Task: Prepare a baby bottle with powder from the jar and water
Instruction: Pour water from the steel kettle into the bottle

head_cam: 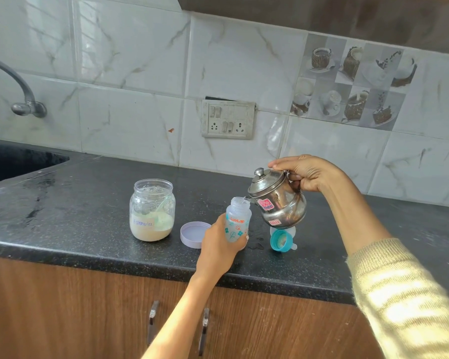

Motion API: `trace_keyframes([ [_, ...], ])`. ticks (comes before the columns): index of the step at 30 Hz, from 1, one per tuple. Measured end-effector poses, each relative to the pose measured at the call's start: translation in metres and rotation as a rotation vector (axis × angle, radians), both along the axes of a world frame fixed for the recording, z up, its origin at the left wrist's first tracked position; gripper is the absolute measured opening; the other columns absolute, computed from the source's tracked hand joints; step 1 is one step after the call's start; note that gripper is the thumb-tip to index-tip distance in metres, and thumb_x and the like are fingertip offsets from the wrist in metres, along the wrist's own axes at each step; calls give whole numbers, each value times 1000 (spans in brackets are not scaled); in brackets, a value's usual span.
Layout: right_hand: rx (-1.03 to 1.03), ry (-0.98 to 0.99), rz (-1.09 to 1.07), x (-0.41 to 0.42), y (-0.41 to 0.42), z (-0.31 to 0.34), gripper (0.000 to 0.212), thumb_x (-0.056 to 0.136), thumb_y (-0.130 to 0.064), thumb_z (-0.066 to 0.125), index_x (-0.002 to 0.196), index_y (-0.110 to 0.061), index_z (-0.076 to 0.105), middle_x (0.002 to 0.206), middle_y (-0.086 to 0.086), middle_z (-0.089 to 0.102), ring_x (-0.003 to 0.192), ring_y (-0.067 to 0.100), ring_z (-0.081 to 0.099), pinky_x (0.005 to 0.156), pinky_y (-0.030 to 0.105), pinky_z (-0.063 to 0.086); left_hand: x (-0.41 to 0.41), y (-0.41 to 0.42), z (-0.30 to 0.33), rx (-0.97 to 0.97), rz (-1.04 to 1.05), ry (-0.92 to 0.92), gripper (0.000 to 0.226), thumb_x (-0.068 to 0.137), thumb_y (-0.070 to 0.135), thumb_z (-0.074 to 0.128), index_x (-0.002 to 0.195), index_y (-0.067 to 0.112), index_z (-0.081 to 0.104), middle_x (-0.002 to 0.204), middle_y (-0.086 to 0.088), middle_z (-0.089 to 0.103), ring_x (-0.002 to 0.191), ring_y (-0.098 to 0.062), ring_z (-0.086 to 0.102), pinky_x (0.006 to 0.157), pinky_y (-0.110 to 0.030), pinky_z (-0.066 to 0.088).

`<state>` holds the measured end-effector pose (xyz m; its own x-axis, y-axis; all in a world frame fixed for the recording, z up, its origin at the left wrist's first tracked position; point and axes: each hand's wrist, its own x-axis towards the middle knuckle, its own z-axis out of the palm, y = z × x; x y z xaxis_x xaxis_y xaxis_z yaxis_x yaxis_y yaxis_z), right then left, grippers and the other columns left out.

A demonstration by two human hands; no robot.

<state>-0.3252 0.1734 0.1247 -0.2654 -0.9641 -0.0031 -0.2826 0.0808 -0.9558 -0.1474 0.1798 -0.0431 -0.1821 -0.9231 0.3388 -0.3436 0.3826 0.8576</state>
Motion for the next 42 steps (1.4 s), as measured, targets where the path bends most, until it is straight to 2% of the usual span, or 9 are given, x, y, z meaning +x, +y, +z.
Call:
trace_keyframes([
  [7,-1,-1,1,-2,-3,0,11,83,-2,64,79,-11,70,54,-2,58,51,9,25,56,20,28,0,0,-1,-5,-1,11,60,81,26,69,133,18,41,132,1,54,123,-17,50,94,-29,45],
  [12,4,-9,6,-6,-8,-2,18,82,-2,65,70,-13,73,71,4,57,58,13,32,59,23,31,0,0,-1,-3,-2,13,60,81,26,69,133,18,41,132,2,54,123,-17,50,95,-30,46],
  [17,-3,-4,8,-4,-4,-2,11,85,-2,63,80,-11,69,56,-1,57,53,10,25,55,20,29,0,0,-1,1,-6,18,59,81,25,69,132,19,41,131,2,54,123,-17,50,95,-31,46],
  [21,-7,1,17,-2,-1,-2,11,86,-3,61,82,-11,68,67,3,51,53,10,22,45,17,34,1,-1,-2,-15,-13,35,52,80,27,70,126,18,46,122,3,59,114,-16,55,91,-32,50],
  [25,-8,-8,13,-1,-2,-1,11,85,-2,62,83,-10,68,69,4,51,54,10,24,41,13,38,0,0,-2,-13,-19,40,56,81,25,70,129,19,43,127,3,57,118,-16,53,92,-30,47],
  [33,-6,-10,12,0,-1,0,9,84,-2,63,83,-10,69,68,5,51,54,11,26,40,13,40,1,0,-1,-4,-20,30,60,81,24,69,133,19,40,131,2,54,122,-16,50,95,-29,45],
  [39,-3,-15,1,0,1,1,9,84,-2,64,85,-9,69,48,-2,53,35,4,24,42,15,38,0,0,-2,-11,-19,30,59,81,24,69,132,19,41,131,2,55,122,-16,50,94,-28,45],
  [42,0,-8,3,0,0,0,8,84,-3,64,84,-9,69,56,2,48,36,4,23,42,15,37,0,0,-2,-12,-16,30,57,81,25,69,131,19,42,129,2,56,120,-16,51,93,-29,46],
])
